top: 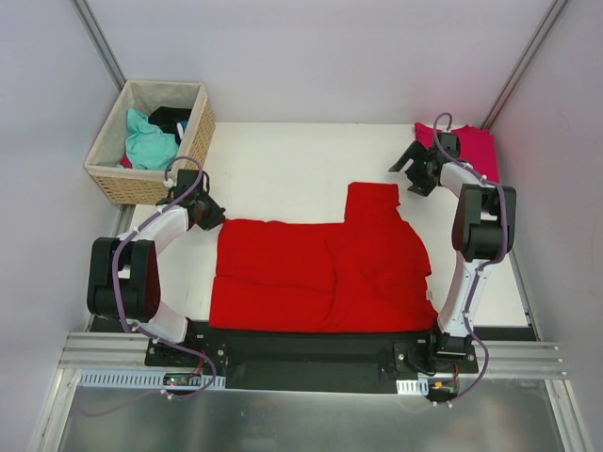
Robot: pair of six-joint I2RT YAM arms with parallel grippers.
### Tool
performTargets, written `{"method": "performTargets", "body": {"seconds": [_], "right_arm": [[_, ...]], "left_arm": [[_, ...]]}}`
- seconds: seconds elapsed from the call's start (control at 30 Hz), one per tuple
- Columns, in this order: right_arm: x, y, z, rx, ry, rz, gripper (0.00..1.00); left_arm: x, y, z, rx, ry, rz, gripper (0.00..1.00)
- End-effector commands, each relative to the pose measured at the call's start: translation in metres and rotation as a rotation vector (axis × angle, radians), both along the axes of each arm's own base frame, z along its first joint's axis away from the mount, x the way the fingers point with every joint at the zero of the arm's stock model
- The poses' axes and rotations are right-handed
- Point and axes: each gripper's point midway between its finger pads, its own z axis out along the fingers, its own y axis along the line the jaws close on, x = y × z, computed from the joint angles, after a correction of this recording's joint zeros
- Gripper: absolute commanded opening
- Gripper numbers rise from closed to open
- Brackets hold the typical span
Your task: Fold and stack the t-shirts
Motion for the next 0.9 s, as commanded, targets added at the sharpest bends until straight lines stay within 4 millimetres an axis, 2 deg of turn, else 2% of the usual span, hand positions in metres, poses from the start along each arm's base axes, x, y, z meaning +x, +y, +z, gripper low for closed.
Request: {"method": "performTargets", "body": {"seconds": [0.0,0.07,0.33,0.4,0.53,0.63,0.67,0.77,0.87], "right_arm": [[0.007,0.012,0.007,0.058,-0.019,0.027,0.92],[0.003,0.013,0.002,0.065,-0.004,0.026,0.87],[-0.010,0.021,-0.008,0.059,0.032,0.037,0.83],[-0.012,0.024,-0.009,0.065,0.039,0.040,0.76],[-0.014,0.027,-0.012,0.063,0.055,0.038,0.68],[-0.016,0.026,-0.015,0.064,0.067,0.030,0.58],[-0.017,0.027,-0.016,0.064,0.070,0.031,0.51],[-0.019,0.025,-0.018,0.057,0.079,0.025,0.43],[-0.019,0.024,-0.017,0.047,0.083,0.023,0.38]], "left_arm": [[0.007,-0.006,0.012,-0.007,-0.020,-0.020,0.00],[0.008,-0.006,0.011,-0.009,-0.017,-0.020,0.00],[0.009,-0.007,0.009,-0.012,-0.012,-0.018,0.00],[0.008,-0.008,0.009,-0.014,-0.012,-0.019,0.00],[0.007,-0.007,0.009,-0.012,-0.012,-0.016,0.00],[0.007,-0.007,0.009,-0.012,-0.012,-0.014,0.00],[0.007,-0.007,0.009,-0.013,-0.012,-0.015,0.00],[0.008,-0.008,0.010,-0.015,-0.014,-0.016,0.00],[0.008,-0.008,0.011,-0.013,-0.016,-0.014,0.00]]}}
